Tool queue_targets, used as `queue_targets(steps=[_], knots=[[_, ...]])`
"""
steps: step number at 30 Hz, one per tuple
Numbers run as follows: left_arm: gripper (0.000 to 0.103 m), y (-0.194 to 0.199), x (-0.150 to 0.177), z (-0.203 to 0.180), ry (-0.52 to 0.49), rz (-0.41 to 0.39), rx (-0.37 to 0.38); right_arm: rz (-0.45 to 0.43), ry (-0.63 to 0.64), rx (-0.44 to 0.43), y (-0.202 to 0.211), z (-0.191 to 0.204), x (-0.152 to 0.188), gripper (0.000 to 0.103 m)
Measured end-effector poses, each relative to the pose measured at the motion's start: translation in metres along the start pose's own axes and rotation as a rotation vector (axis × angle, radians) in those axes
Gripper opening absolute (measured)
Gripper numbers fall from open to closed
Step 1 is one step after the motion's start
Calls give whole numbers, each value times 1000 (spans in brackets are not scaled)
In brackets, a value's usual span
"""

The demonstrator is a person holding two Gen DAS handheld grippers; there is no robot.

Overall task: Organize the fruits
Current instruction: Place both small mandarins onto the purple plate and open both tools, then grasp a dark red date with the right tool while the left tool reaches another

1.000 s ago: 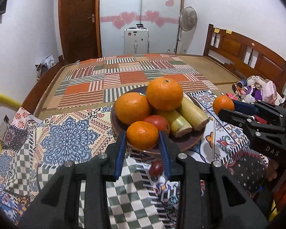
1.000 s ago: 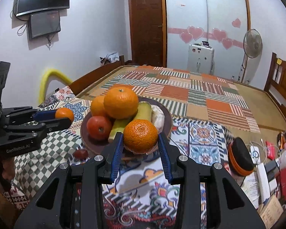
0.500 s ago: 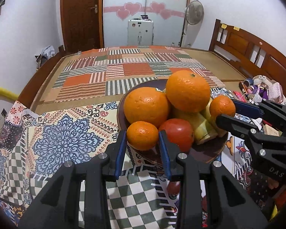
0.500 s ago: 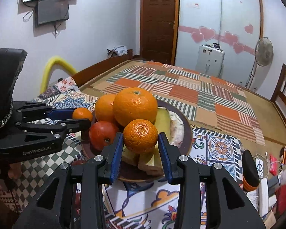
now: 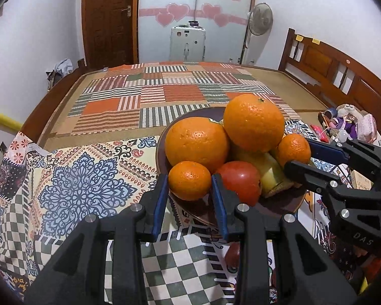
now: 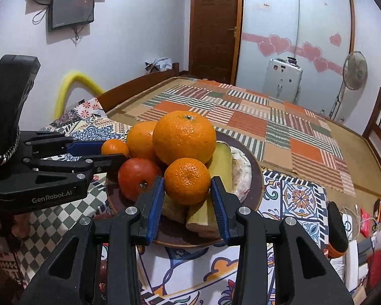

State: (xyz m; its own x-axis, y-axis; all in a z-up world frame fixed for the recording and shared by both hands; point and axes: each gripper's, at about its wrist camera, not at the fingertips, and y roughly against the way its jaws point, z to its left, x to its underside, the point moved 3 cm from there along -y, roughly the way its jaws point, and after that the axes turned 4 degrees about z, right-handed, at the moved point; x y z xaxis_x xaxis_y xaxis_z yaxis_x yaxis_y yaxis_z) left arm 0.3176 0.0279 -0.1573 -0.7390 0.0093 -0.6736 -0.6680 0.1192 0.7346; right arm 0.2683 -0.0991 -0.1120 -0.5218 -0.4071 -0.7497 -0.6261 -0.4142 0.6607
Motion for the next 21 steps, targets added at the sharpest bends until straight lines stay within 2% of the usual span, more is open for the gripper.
queue_targets(steps=[4, 7, 16, 21], knots=[[37, 1, 2, 2, 3, 3, 3, -2, 9, 10, 0, 2, 0, 35], [51, 3, 4, 6, 15, -2, -16, -2, 8, 7, 0, 2, 0, 35], [51, 9, 7, 5, 3, 0, -19, 4, 3, 2, 2, 3, 1, 36], [57, 21, 12, 1, -12, -11, -6, 0, 1, 2, 5, 4, 2, 37]])
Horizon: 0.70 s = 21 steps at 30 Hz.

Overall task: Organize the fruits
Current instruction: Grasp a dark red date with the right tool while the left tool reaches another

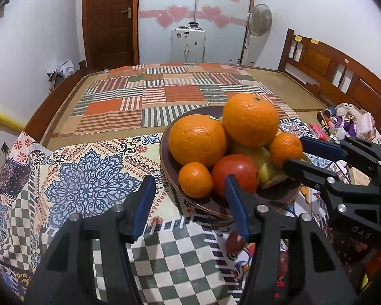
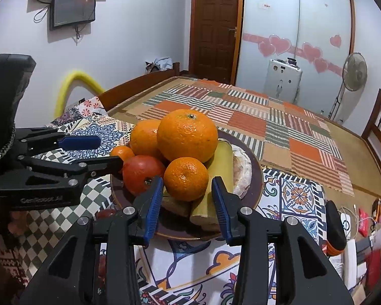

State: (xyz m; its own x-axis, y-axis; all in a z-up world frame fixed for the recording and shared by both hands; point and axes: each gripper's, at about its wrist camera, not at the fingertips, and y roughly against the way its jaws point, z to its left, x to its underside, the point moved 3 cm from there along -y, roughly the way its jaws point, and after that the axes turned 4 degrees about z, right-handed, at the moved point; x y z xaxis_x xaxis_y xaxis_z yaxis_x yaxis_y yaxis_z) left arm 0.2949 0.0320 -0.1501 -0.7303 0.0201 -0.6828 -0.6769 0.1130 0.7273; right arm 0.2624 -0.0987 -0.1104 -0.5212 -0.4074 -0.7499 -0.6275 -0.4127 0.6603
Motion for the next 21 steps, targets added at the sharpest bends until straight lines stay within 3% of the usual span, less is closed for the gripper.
queue_targets(steps=[12, 15, 21], knots=[[57, 42, 0, -9, -11, -57, 3, -53, -13, -11, 36, 6, -3, 38], [57, 58, 5, -10, -13, -89, 7, -72, -15, -20, 48, 12, 0, 43], [59, 84, 19, -14, -15, -105, 6, -79, -19, -50, 59, 26, 13, 43]])
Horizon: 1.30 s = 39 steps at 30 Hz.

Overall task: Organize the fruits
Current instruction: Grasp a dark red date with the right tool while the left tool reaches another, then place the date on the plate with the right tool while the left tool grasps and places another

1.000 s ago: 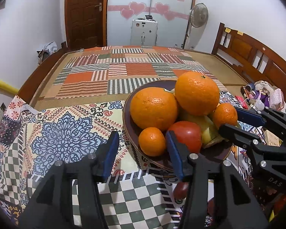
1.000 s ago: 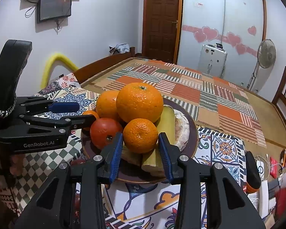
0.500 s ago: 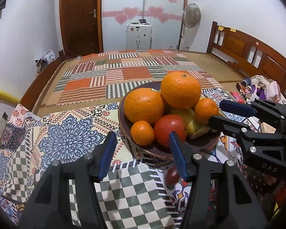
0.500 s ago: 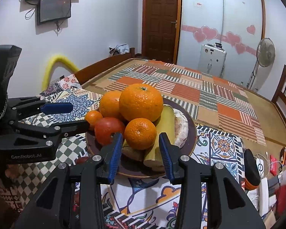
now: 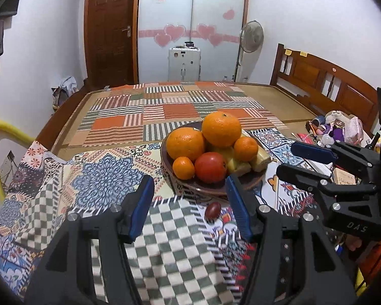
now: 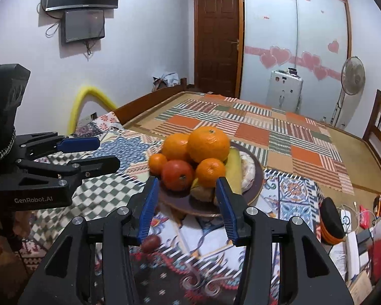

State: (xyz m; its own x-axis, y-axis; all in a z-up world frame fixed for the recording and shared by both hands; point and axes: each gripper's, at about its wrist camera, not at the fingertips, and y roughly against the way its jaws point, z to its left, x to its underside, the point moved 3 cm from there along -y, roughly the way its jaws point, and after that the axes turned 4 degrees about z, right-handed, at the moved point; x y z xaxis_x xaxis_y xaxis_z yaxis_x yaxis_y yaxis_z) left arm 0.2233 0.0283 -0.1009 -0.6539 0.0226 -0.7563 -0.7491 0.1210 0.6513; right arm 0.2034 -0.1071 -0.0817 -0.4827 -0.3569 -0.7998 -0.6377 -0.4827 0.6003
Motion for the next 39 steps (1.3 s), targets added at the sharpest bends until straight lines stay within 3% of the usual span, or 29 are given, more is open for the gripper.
queue_targets(steps=[8, 18, 22, 28, 39], knots=[[59, 19, 26, -4, -17, 23, 16, 62, -19, -42, -9, 15, 27, 44], [59, 8, 56, 5, 4, 80, 21, 170, -13, -72, -42, 25, 53, 43], [59, 2, 64, 9, 12, 100, 28, 204, -13, -87, -53, 25, 57, 31], [59, -8, 65, 8, 7, 120, 27, 193, -13, -81, -52, 25, 61, 21], [47, -40, 43, -10, -8, 176, 36, 139, -49, -83, -37, 1, 57, 20]])
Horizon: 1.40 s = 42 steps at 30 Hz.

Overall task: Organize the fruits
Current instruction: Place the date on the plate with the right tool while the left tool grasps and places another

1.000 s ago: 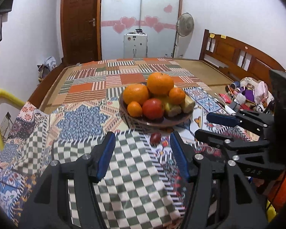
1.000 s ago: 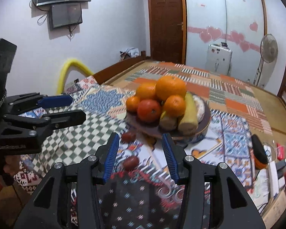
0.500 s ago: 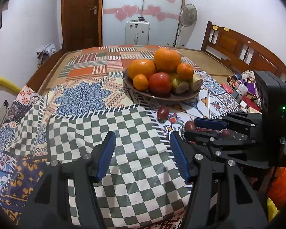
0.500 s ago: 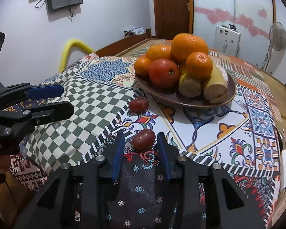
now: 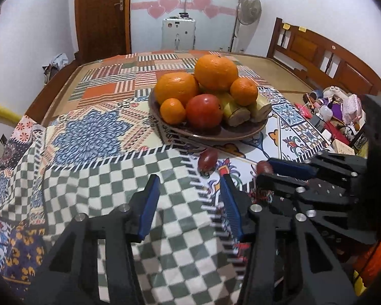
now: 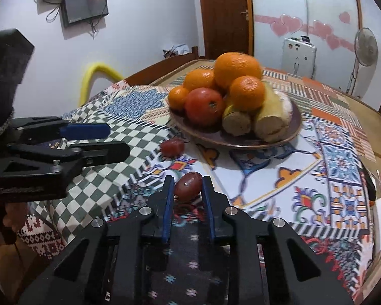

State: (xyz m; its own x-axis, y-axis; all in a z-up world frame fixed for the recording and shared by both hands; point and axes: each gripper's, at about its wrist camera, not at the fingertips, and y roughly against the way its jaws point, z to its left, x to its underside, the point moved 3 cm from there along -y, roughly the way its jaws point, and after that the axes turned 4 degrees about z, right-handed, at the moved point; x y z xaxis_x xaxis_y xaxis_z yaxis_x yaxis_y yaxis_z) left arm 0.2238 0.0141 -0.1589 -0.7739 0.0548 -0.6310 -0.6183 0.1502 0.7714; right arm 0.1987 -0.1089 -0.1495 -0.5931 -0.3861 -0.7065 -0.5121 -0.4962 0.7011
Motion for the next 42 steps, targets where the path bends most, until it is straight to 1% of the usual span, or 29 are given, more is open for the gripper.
queue_targets(steps=[5, 10, 14, 16, 18, 21, 23, 25, 28, 30, 35, 39, 42], knots=[[38, -21, -11, -11, -31, 27, -2, -27, -26, 34, 12, -24, -4, 20], [38, -42, -18, -17, -58, 51, -22, -49, -39, 69, 19, -43, -8, 20], [38, -55, -22, -18, -71, 71, -54, -58, -58, 75, 18, -54, -10, 20], [38, -59, -23, -18, -73, 80, -48, -62, -69, 74, 18, -59, -9, 20], [37, -60, -24, -20, -81, 77, -51, -62, -78, 67, 18, -62, -9, 20], [30, -60, -24, -23, -90, 71, -43, -60, -79, 62, 16, -63, -11, 20], [24, -60, -23, -24, -98, 68, -41, -60, -75, 58, 15, -61, -11, 20], [19, -60, -23, -26, -104, 67, -35, -60, -69, 56, 14, -58, -12, 20], [18, -59, -22, -27, -105, 63, -35, -60, -62, 50, 12, -54, -16, 20], [18, -56, -21, -26, -98, 58, -22, -60, -56, 48, 10, -51, -19, 20], [18, -40, -25, -22, -97, 16, -9, -55, -50, 32, 4, -47, -24, 20], [18, -26, -35, -21, -94, -28, 12, -51, -42, 19, -1, -42, -29, 20], [18, -24, -43, -24, -89, -42, 36, -46, -28, 19, -6, -39, -32, 20]])
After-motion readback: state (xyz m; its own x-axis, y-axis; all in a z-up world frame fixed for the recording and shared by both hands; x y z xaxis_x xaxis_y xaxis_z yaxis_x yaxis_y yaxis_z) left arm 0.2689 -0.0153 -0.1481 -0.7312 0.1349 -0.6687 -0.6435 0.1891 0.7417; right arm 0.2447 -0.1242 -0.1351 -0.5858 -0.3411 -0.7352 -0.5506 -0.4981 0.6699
